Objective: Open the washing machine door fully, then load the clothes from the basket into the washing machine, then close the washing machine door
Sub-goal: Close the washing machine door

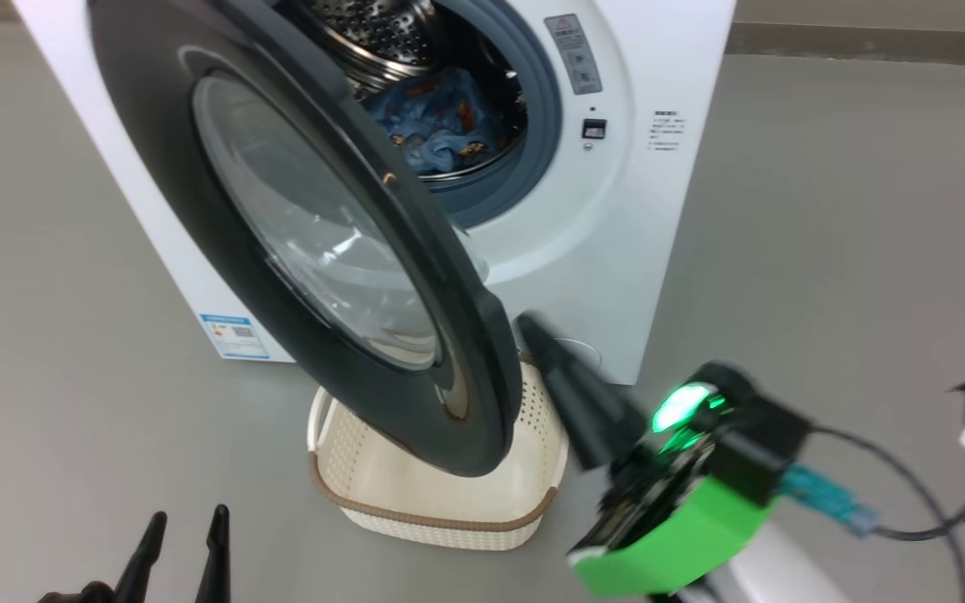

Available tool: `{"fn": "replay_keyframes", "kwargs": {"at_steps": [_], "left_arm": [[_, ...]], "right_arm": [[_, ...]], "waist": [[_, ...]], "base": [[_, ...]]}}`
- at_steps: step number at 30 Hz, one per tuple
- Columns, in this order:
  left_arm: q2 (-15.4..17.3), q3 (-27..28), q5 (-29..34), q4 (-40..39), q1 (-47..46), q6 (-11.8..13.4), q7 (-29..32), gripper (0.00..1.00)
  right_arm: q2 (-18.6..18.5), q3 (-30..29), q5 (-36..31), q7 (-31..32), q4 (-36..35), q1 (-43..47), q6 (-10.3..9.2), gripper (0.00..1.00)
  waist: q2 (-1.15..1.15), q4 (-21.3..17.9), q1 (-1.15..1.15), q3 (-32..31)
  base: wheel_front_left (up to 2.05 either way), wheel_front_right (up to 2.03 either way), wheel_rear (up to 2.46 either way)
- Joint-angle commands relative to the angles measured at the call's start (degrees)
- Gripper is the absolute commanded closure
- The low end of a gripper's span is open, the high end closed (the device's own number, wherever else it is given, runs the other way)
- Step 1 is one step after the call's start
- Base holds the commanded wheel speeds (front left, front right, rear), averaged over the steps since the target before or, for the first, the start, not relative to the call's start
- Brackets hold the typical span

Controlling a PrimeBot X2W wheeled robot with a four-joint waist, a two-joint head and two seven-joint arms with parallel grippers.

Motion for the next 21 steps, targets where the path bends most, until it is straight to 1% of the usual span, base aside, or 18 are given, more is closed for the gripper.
{"fn": "replay_keyframes", "kwargs": {"at_steps": [1,5,9,15,18,21], "left_arm": [[0.6,1.7,0.3,-1.4,-1.8,-0.1,-0.6,0.0],[-0.3,1.3,0.3,-1.3,-1.9,-0.1,-0.6,0.0],[-0.9,0.7,0.2,-1.2,-2.5,-0.1,-0.6,0.0],[-1.7,-0.1,-0.2,-0.7,-3.4,-0.1,-0.6,0.0],[-2.2,-0.5,-0.3,-0.2,-3.7,-0.1,-0.6,0.0],[-2.5,-0.7,-0.4,-0.1,-3.8,-0.1,-0.6,0.0]], "right_arm": [[1.1,2.5,0.8,-0.3,-0.5,-1.7,0.35,1.0],[1.4,8.3,2.6,-0.3,2.7,-2.1,0.35,1.0],[1.4,11.7,3.7,-0.3,6.8,-2.8,0.35,1.0],[0.5,13.4,4.4,-0.3,13.5,-3.5,0.35,1.0],[0.2,12.8,5.1,-0.3,17.5,-3.6,0.35,1.0],[0.2,12.0,5.6,-0.3,19.2,-3.8,0.35,1.0]], "waist": [[0.0,1.1,0.0,-0.1],[0.0,2.6,0.0,0.4],[0.0,4.1,0.0,1.3],[0.0,6.0,0.0,2.8],[0.0,6.6,0.0,3.2],[0.0,6.8,0.0,3.4]], "base": [[0.0,0.0,0.0],[0.0,0.0,0.0],[0.0,0.0,0.0],[0.0,0.0,0.0],[0.0,0.0,0.0],[0.0,0.0,0.0]]}}
